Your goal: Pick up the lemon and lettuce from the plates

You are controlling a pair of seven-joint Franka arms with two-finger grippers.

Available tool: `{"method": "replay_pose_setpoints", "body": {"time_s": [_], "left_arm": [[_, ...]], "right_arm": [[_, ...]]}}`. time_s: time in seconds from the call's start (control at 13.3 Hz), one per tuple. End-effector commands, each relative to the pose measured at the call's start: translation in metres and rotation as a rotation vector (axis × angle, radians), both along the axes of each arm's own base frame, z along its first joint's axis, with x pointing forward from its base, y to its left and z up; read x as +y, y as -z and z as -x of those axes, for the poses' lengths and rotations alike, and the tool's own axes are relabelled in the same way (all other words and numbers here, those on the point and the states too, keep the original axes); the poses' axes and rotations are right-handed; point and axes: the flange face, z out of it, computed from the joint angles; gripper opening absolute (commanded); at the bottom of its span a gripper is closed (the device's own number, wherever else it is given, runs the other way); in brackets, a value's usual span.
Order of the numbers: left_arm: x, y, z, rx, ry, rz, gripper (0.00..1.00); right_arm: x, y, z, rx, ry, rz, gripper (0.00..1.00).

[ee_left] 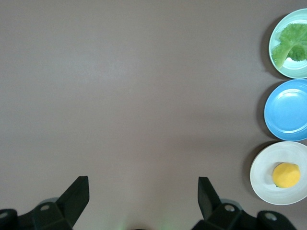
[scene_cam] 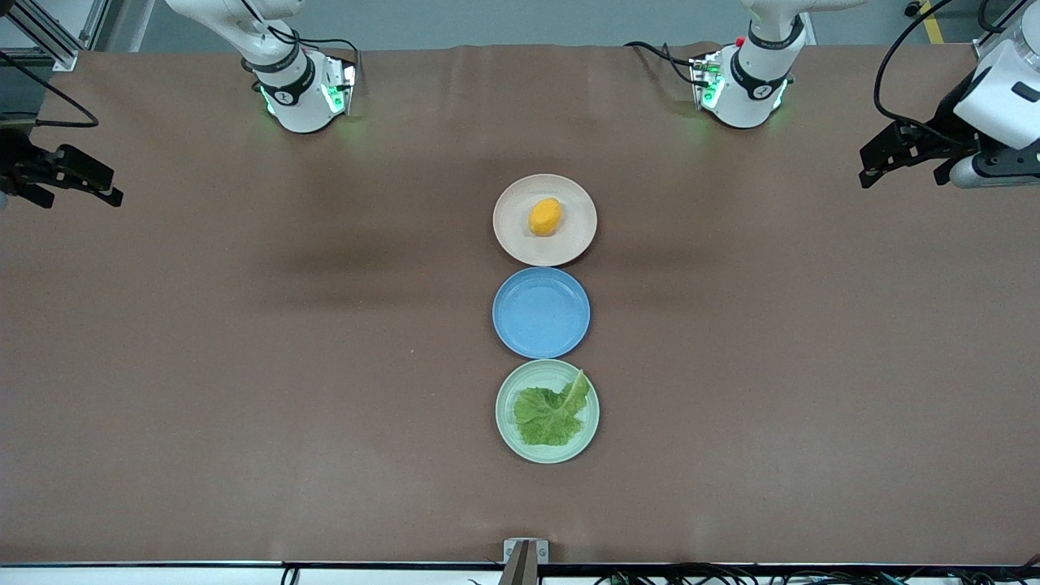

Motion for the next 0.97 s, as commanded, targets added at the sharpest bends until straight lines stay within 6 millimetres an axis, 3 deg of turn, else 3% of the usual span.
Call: {"method": "replay_pose_setpoints", "body": {"time_s": [0.0,0.15,0.3,0.38,0.6,0.67,0.82,0.9], "left_arm": [[0.002,-0.005,-0.004,-0.008,-0.002,0.007,1.0],[0.002,-0.005,-0.009,-0.009,0.0,0.008,1.0],[-0.004,0.004,-0.032,0.0,0.014,0.01,1.0],[-0.008,0.018,-0.049,0.02,0.02,0.018,1.0],[-0.051,0.076,-0.104,0.01,0.116,0.057,1.0],[-0.074,0.093,-0.116,-0.017,0.177,0.074,1.0],[-0.124,0.143,-0.133,-0.031,0.249,0.091,1.0],[-0.139,0.167,-0.14,-0.03,0.266,0.101,1.0]], "right_arm": [[0.0,-0.001,0.008,-0.001,-0.006,-0.002,1.0],[0.001,0.0,0.008,0.006,-0.008,-0.002,1.0],[0.001,0.0,0.008,0.008,-0.008,-0.002,1.0],[0.001,-0.001,0.008,0.007,-0.008,-0.002,1.0],[0.003,-0.013,0.005,-0.018,-0.009,0.002,1.0],[0.003,-0.014,0.001,-0.022,-0.006,0.005,1.0],[-0.005,0.008,-0.012,0.019,0.015,-0.001,1.0],[-0.008,0.014,-0.018,0.026,0.016,-0.009,1.0]]}}
